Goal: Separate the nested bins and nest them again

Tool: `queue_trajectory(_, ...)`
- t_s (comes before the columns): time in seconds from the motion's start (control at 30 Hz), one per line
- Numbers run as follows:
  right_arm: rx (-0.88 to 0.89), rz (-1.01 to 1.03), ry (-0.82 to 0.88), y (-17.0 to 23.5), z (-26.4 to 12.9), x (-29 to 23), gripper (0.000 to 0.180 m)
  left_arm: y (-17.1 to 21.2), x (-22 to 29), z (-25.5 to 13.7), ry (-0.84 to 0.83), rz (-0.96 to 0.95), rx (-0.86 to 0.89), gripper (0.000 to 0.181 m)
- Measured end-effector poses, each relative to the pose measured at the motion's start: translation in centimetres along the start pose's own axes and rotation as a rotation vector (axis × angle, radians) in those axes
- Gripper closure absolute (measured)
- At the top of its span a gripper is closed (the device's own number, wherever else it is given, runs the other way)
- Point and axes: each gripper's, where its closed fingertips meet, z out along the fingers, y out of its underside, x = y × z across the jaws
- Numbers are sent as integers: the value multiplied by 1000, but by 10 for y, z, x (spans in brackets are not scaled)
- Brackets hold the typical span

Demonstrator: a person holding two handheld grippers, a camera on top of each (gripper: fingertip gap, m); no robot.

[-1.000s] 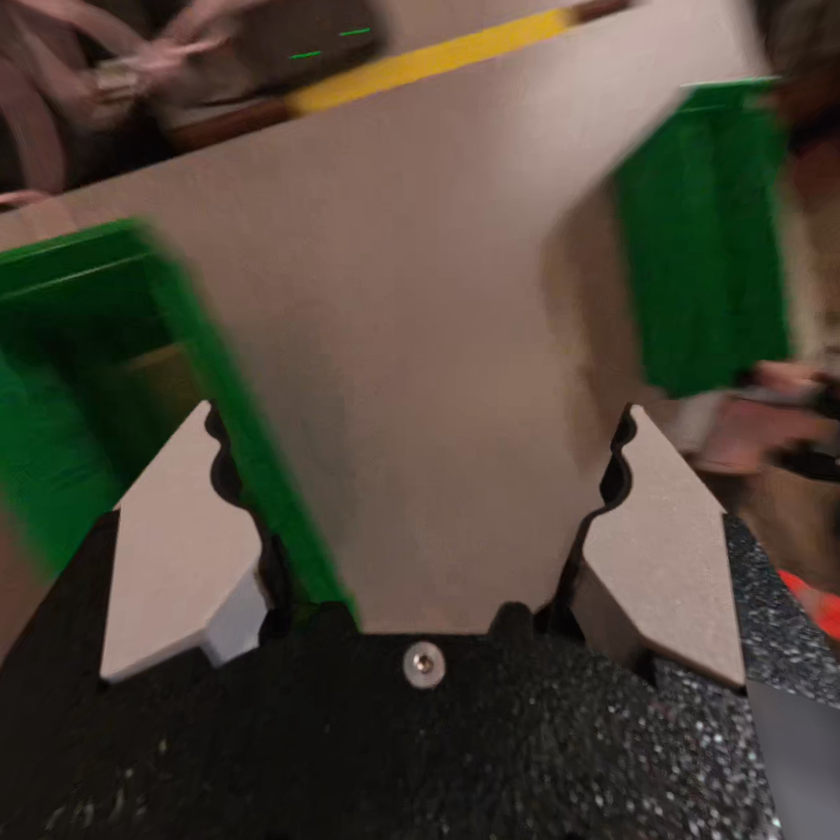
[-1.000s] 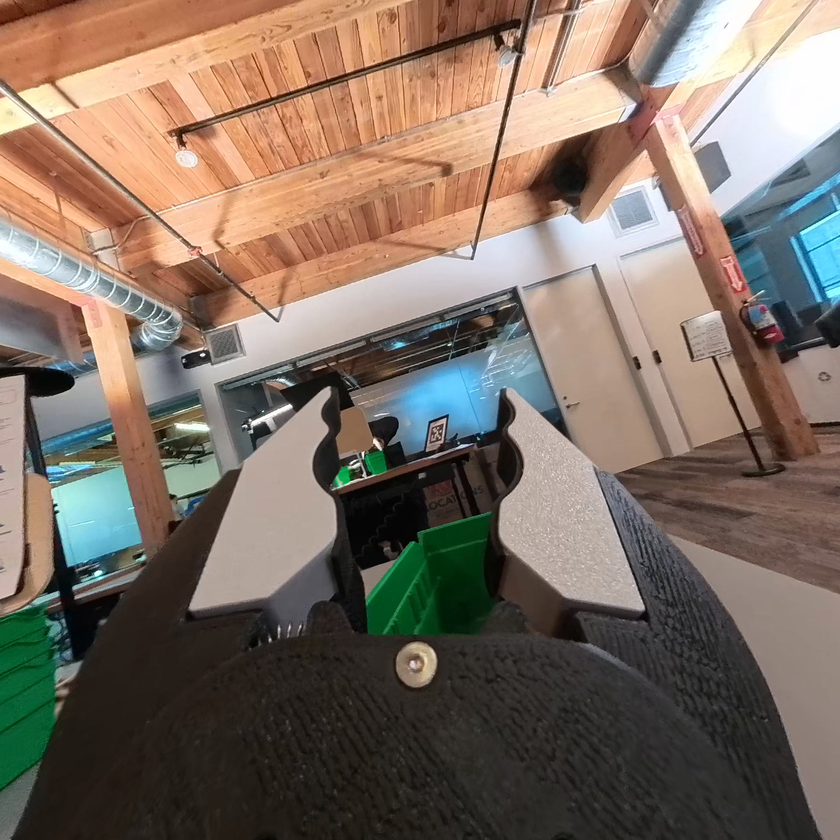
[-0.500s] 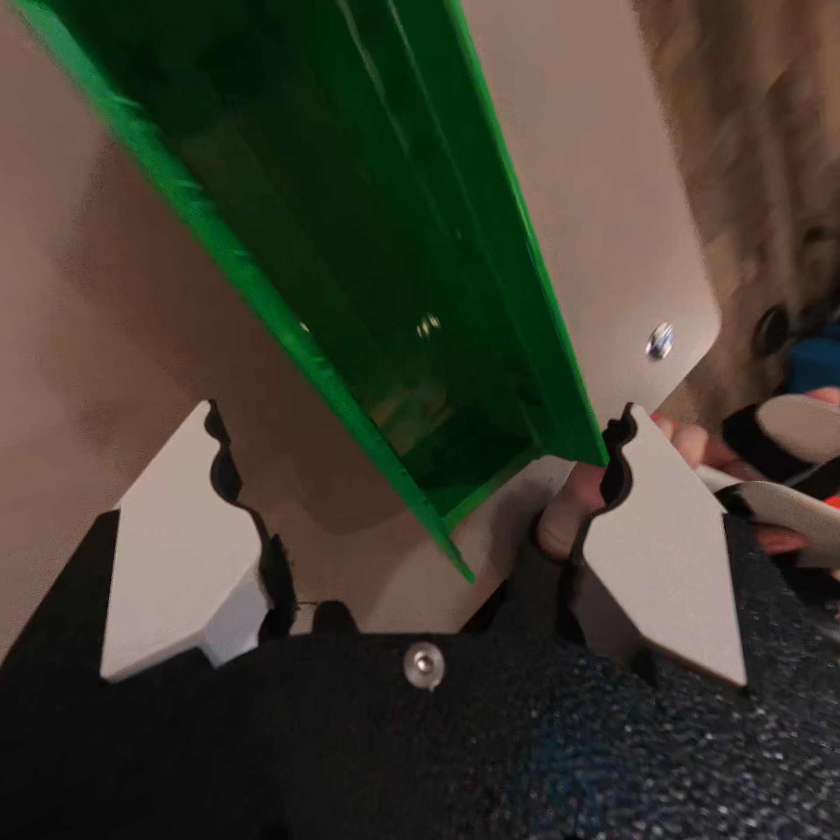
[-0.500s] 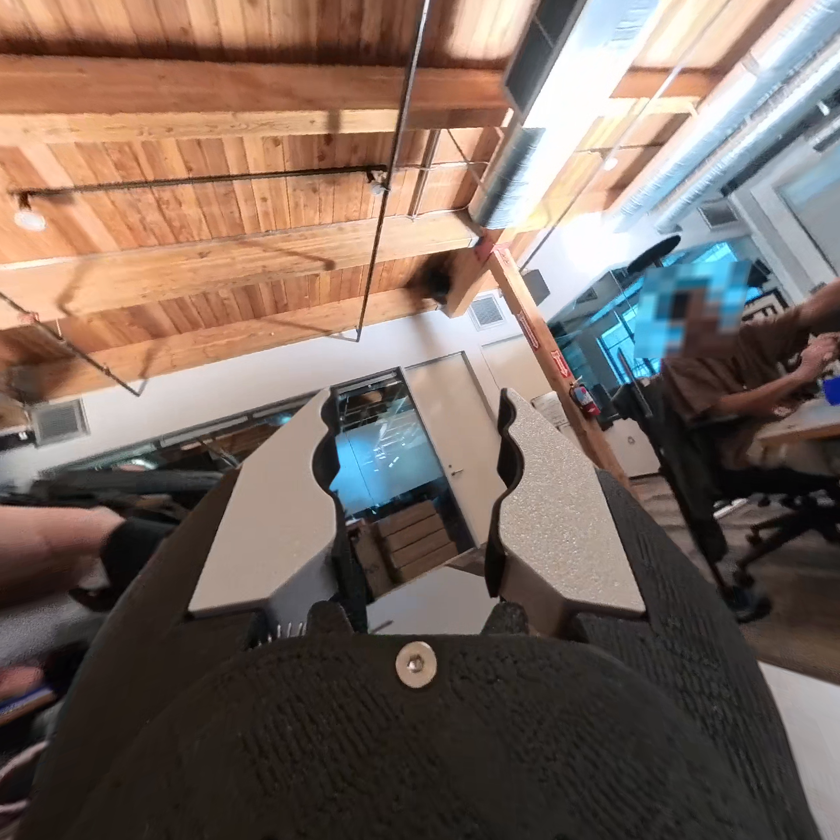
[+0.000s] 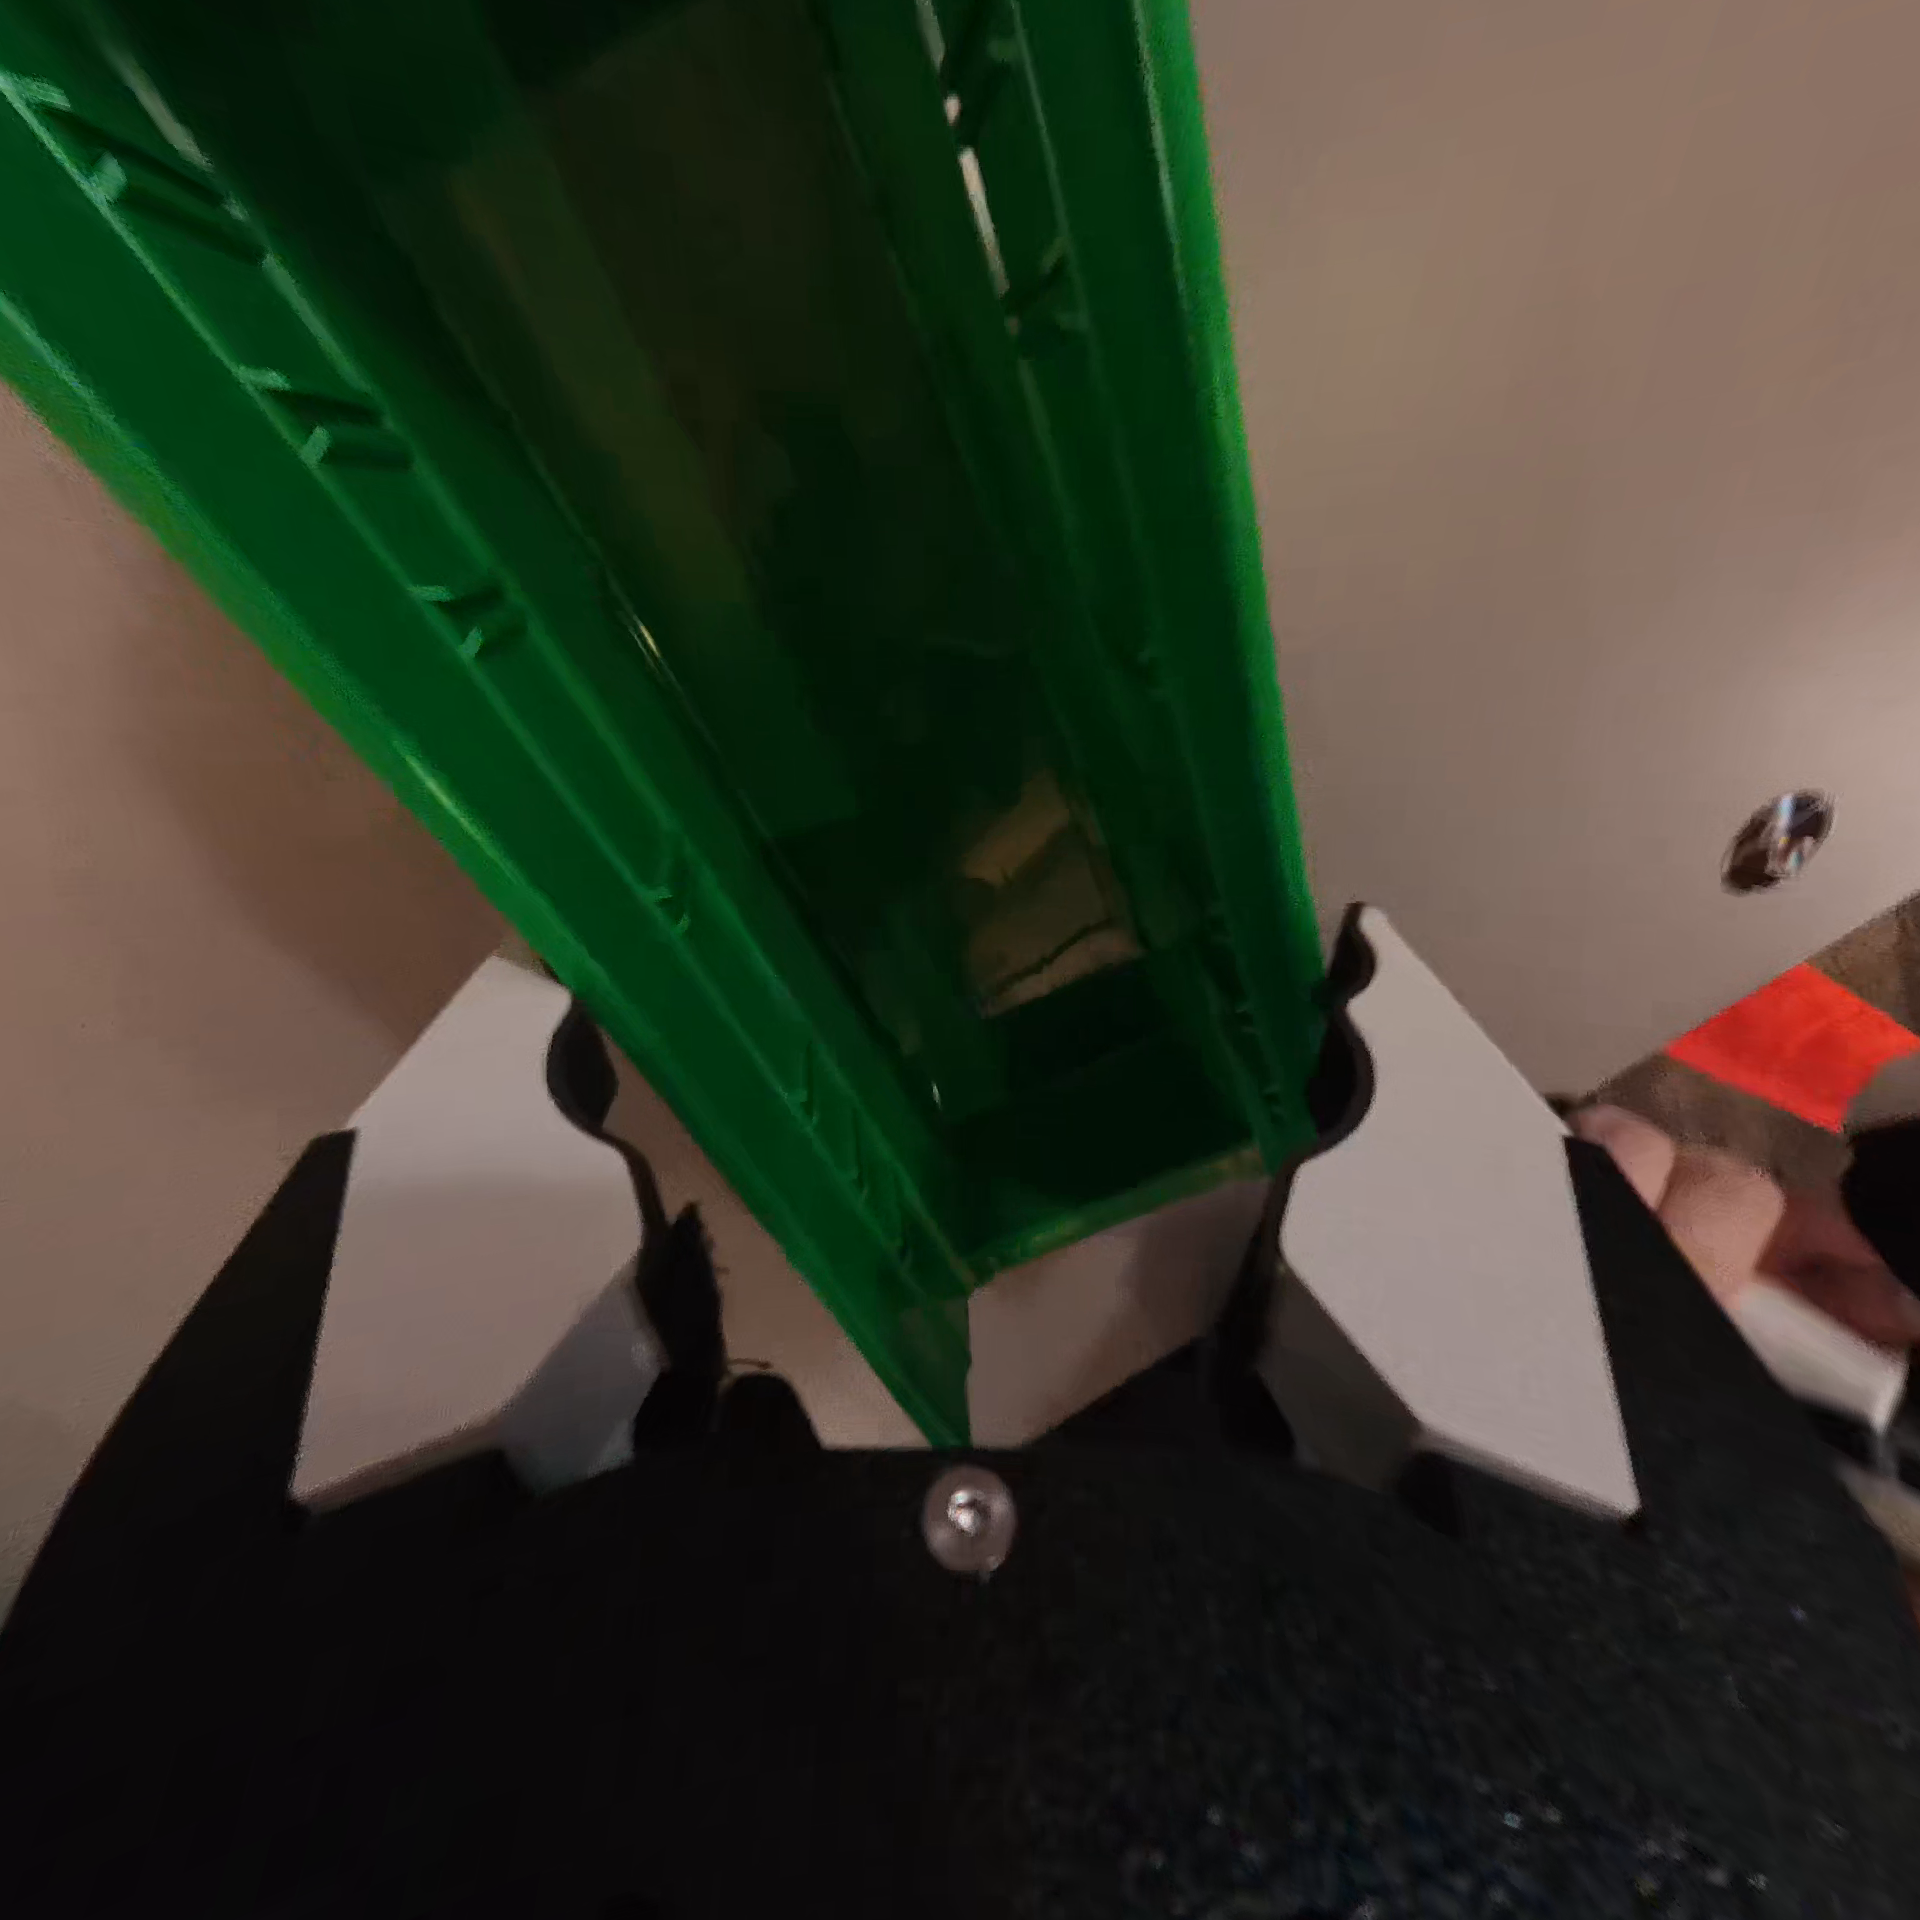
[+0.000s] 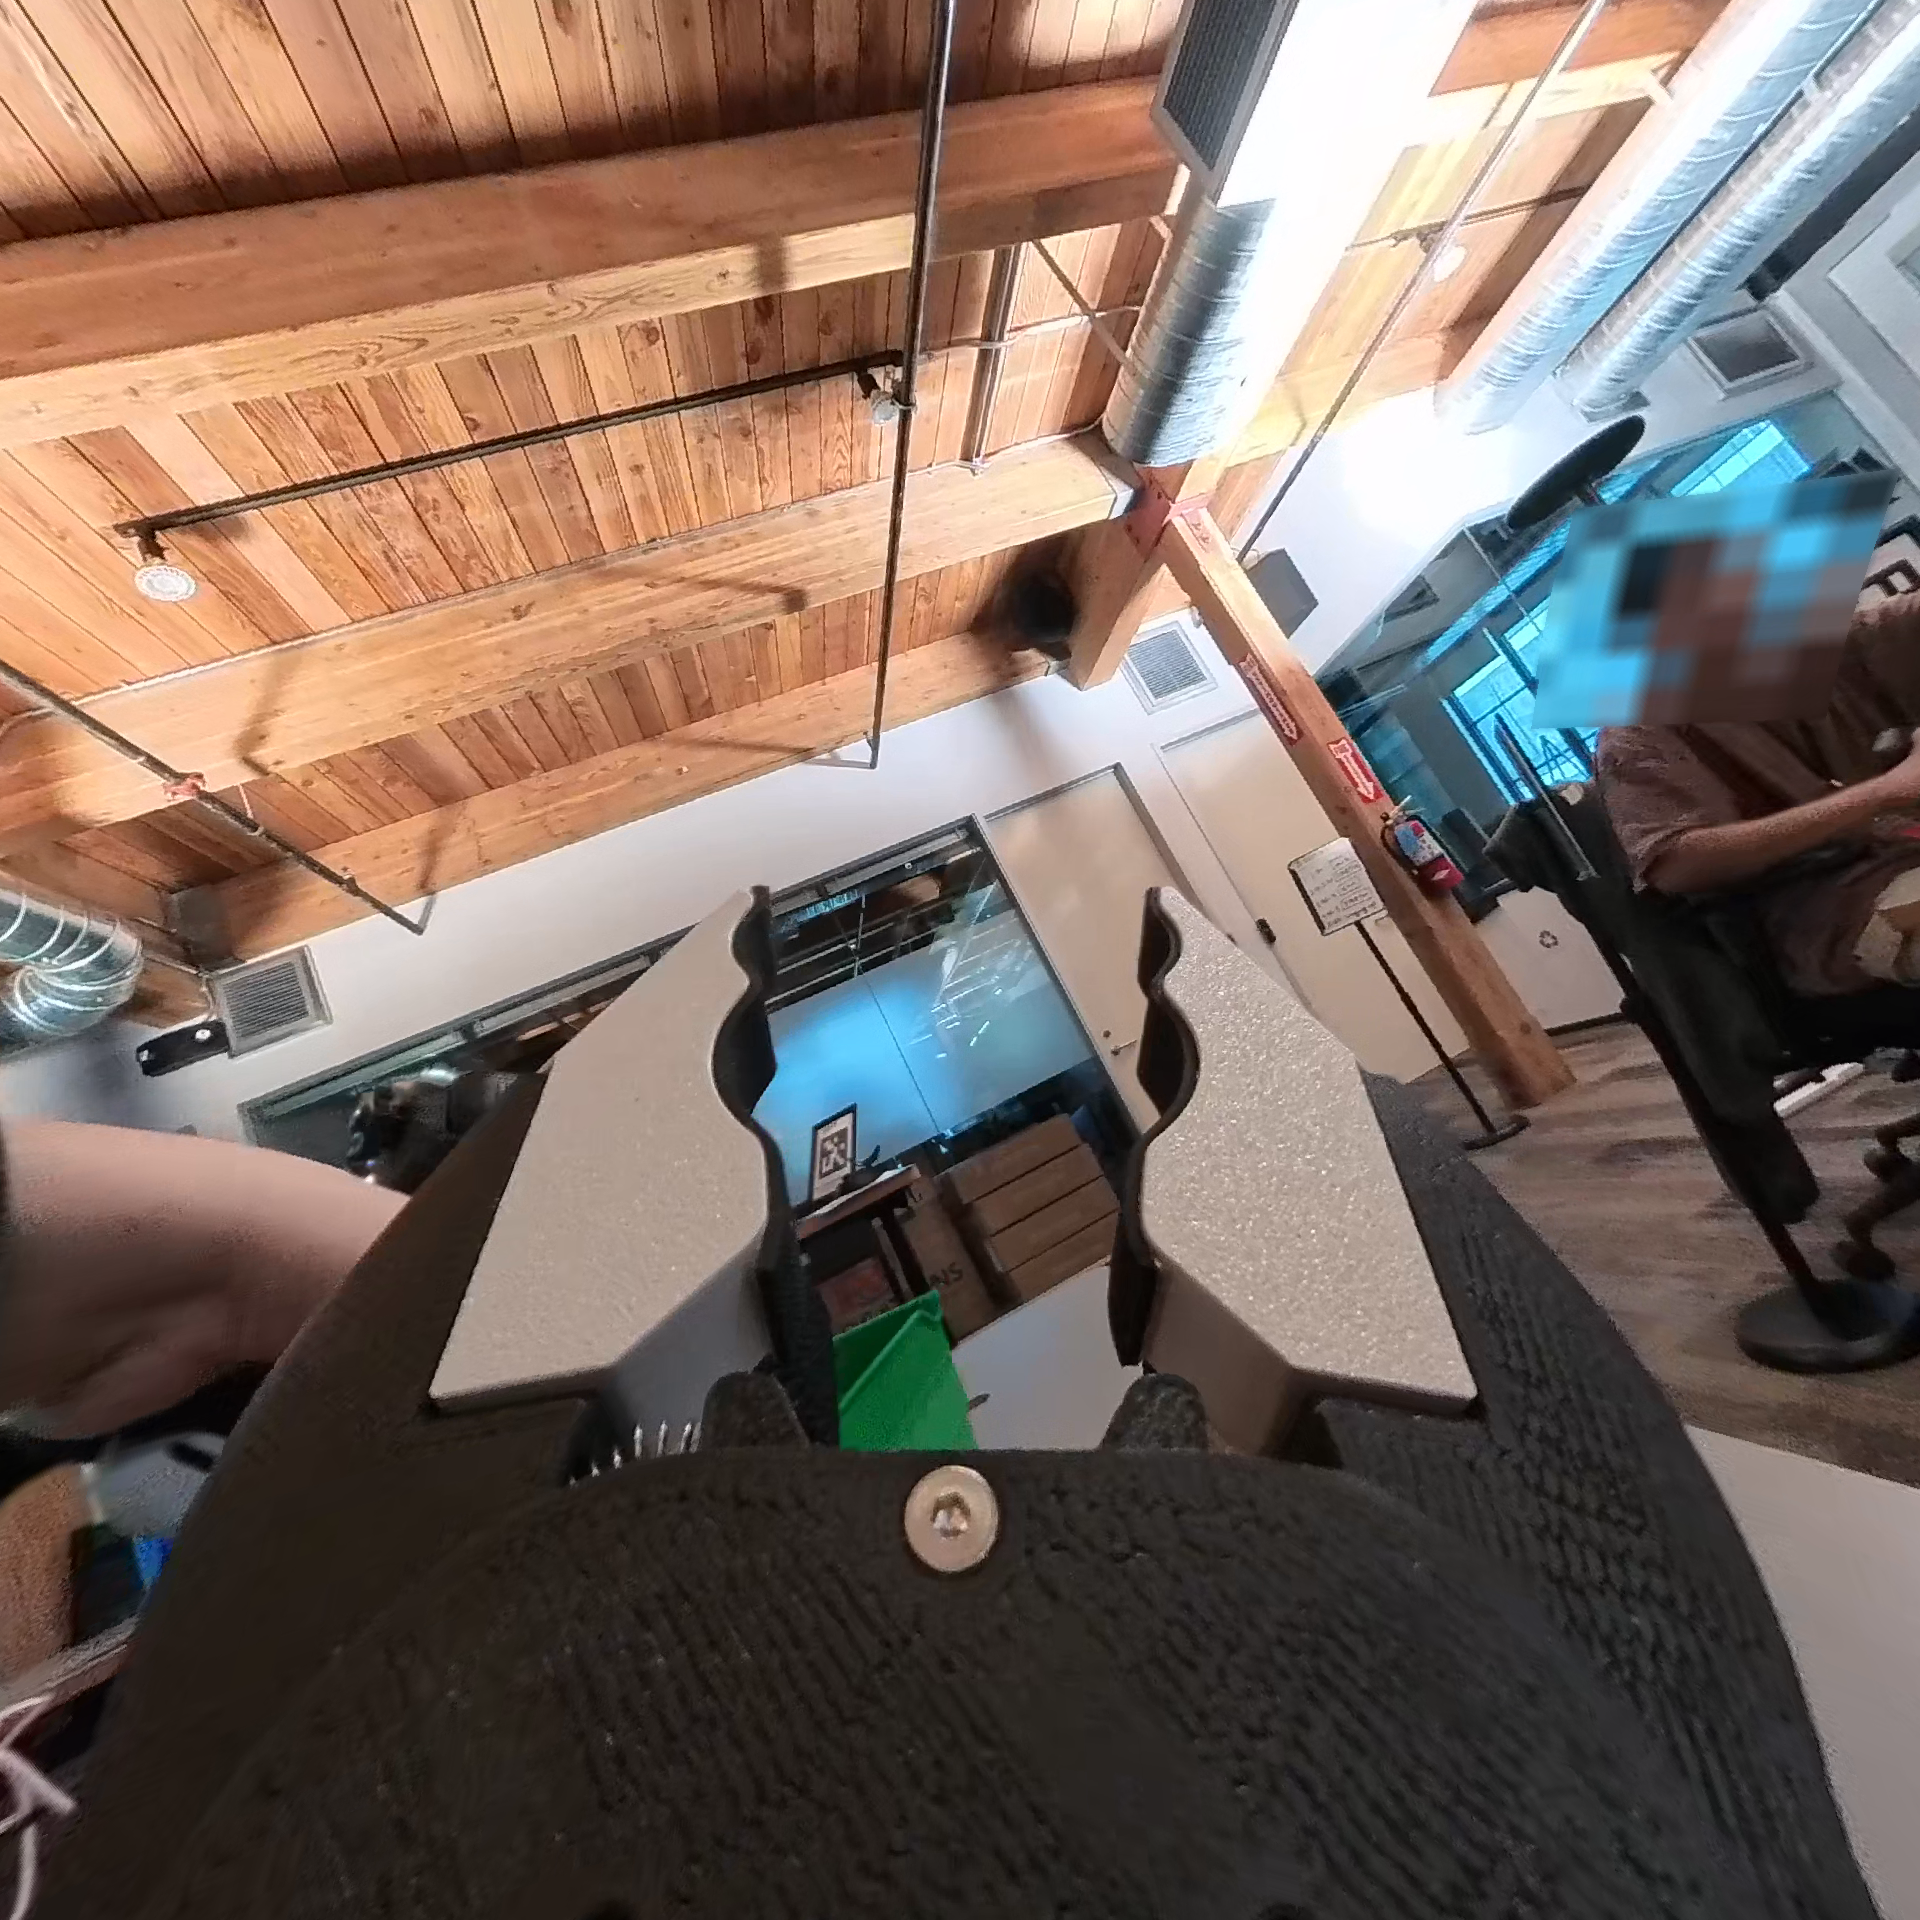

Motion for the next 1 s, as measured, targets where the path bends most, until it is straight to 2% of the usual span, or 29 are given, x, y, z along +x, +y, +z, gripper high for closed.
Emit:
queue_trajectory(0.13, -8, 7, -6, 2, 1, -1, 110, 32, -33, -12, -27, 26, -126, 58)
queue_trajectory(0.27, -24, 1, -24, 5, 3, -7, 110, 47, -79, -45, -45, 32, -55, 61)
queue_trajectory(0.47, -48, -35, -42, 11, 5, -15, 110, 101, -148, -155, 8, -7, 95, 59)
queue_trajectory(0.6, -60, -51, -49, 14, 5, -19, 110, 154, -224, -231, -107, -124, 231, 61)
queue_trajectory(0.7, -74, -62, -63, 18, 6, -24, 110, 202, -275, -268, -172, -183, 274, 62)
queue_trajectory(0.83, -81, -92, -74, 20, 6, -31, 110, 253, -315, -288, -118, -224, 316, 62)
queue_trajectory(0.93, -93, -109, -86, 24, 6, -37, 110, 284, -336, -278, -43, -259, 288, 61)
queue_trajectory(1.0, -135, -103, -103, 32, 8, -40, 109, 299, -353, -267, -56, -266, 275, 61)
